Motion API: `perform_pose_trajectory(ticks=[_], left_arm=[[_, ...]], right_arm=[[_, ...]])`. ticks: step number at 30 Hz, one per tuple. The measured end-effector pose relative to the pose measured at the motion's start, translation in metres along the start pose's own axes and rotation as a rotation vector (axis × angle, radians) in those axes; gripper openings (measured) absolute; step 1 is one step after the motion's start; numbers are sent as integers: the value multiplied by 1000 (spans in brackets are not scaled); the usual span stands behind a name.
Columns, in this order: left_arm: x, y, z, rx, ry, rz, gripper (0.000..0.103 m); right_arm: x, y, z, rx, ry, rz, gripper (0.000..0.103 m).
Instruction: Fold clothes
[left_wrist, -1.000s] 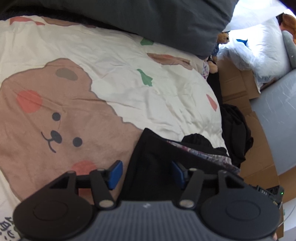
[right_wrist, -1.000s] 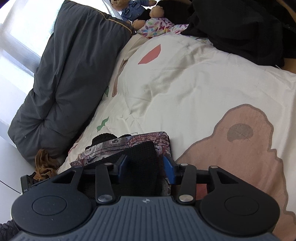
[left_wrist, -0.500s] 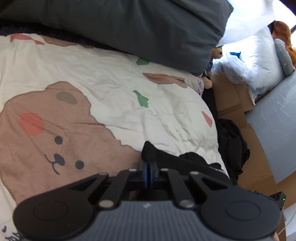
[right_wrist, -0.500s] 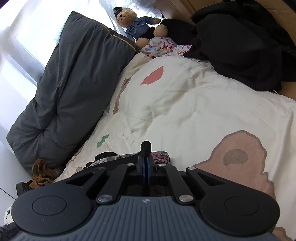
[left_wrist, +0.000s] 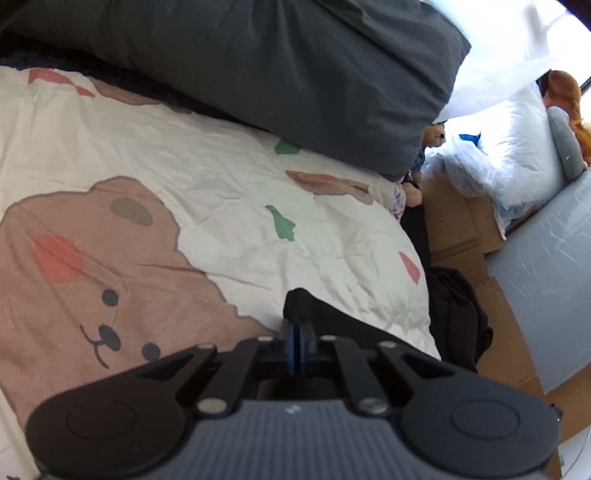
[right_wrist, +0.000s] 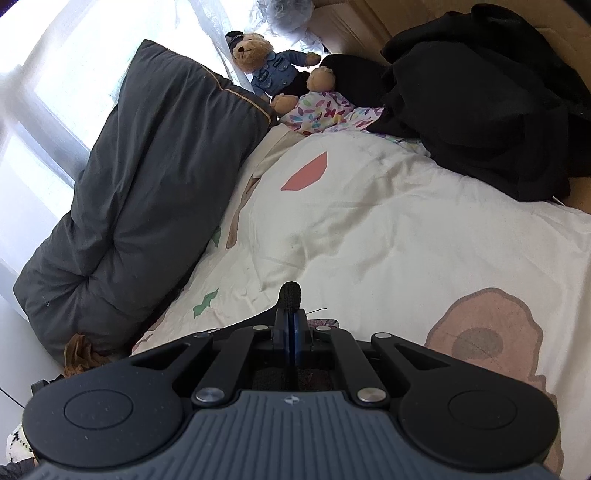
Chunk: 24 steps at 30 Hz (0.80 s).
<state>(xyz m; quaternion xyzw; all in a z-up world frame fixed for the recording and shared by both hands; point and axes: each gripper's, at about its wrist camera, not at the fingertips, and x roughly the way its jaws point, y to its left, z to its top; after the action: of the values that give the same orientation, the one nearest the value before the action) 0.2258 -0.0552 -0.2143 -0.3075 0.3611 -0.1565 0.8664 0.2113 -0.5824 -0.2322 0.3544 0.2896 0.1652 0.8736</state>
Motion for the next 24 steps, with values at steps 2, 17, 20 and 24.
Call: perform_pose_trajectory(ticks=[2,17,20,24], left_arm=[[8,1,1,1,18,21,3],[19,-1,0,-17,120,106,64],[20,-1,-1,-1,138,116,64],[29,-4,-3,39,180,119,62]], right_arm=[[4,-2,1,3,2,-6,2],[12,-25,-5,132,78,-92,60],[15,-22,-8,126,122,-55,61],[24,-18,-14,102,162,-61,60]])
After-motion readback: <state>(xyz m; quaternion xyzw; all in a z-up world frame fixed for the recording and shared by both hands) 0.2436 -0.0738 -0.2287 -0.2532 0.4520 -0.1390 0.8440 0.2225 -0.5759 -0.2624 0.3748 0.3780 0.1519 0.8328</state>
